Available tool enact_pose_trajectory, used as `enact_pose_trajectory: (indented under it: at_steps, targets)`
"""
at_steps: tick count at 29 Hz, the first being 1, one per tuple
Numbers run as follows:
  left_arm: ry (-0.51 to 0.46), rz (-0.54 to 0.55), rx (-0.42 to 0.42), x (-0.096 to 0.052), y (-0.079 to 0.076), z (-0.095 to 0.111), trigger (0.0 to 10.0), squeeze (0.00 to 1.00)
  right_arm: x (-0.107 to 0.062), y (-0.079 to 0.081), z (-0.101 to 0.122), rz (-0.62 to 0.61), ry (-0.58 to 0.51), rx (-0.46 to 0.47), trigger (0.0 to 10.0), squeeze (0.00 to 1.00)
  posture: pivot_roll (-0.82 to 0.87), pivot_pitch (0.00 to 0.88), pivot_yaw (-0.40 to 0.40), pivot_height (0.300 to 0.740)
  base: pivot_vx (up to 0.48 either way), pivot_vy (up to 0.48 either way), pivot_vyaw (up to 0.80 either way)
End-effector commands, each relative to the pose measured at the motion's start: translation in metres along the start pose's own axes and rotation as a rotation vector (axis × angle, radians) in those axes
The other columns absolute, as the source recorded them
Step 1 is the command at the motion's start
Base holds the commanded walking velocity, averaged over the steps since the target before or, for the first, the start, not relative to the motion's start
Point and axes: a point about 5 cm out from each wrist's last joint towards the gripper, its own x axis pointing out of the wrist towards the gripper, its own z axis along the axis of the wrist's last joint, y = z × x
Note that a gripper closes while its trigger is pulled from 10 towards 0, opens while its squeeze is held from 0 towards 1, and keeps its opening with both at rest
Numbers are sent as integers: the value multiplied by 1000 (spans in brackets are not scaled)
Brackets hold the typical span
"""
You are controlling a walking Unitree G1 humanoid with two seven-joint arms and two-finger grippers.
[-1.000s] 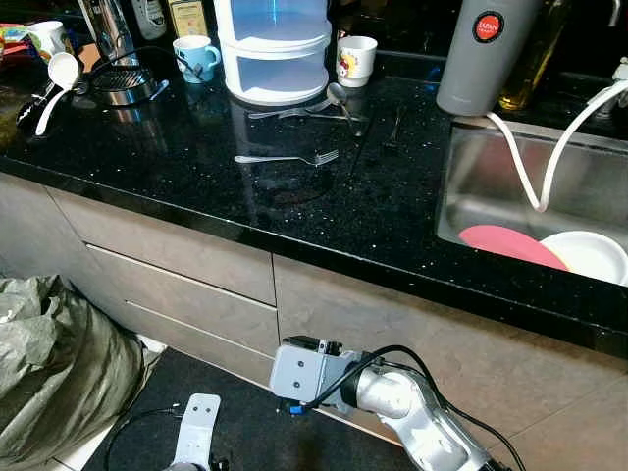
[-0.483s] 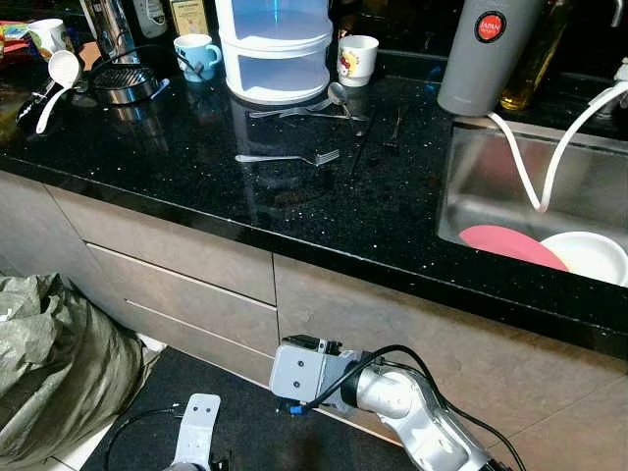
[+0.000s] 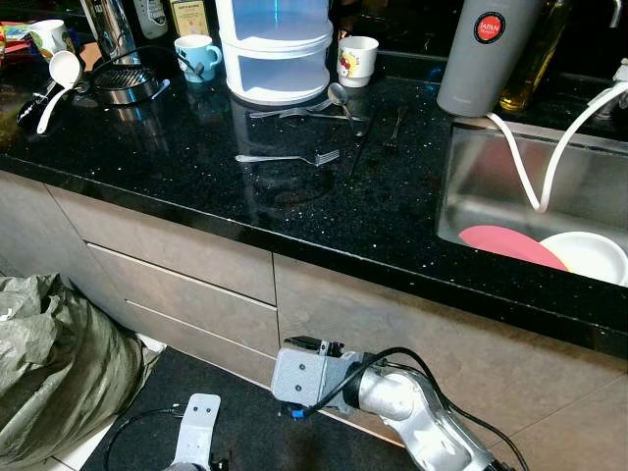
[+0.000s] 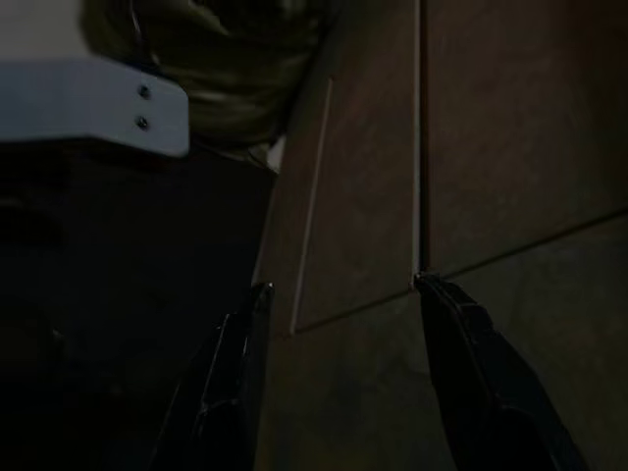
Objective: Kitchen organization
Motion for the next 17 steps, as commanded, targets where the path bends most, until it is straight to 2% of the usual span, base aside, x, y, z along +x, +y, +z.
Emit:
enact_pose_trajectory:
  at_steps: [1,10,11,13,16,17]
  targets:
    - [9,-2,-8,0,0,-6,10000,0,0,4,2,14,-18,36,10000,0,-117,60,25,740,0,0,0]
    - [16,-5,1,-1,0,-7,10000,0,-2,5,7,-12,-65,1,10000,0,-137,47,30,740,0,0,0]
    - [18,-6,5,-1,1,-7,10000,0,-4,1,11,-34,-111,56,10000,0,-140,44,35,740,0,0,0]
    - [18,-6,6,-1,1,-7,10000,0,-5,-1,13,-40,-131,84,10000,0,-141,42,35,740,0,0,0]
    - [19,-6,6,-1,1,-8,10000,0,-14,-12,16,-67,-212,267,10000,0,-140,41,36,740,0,0,0]
    - [19,-6,6,-1,1,-8,10000,0,-14,-12,16,-67,-212,267,10000,0,-140,41,36,740,0,0,0]
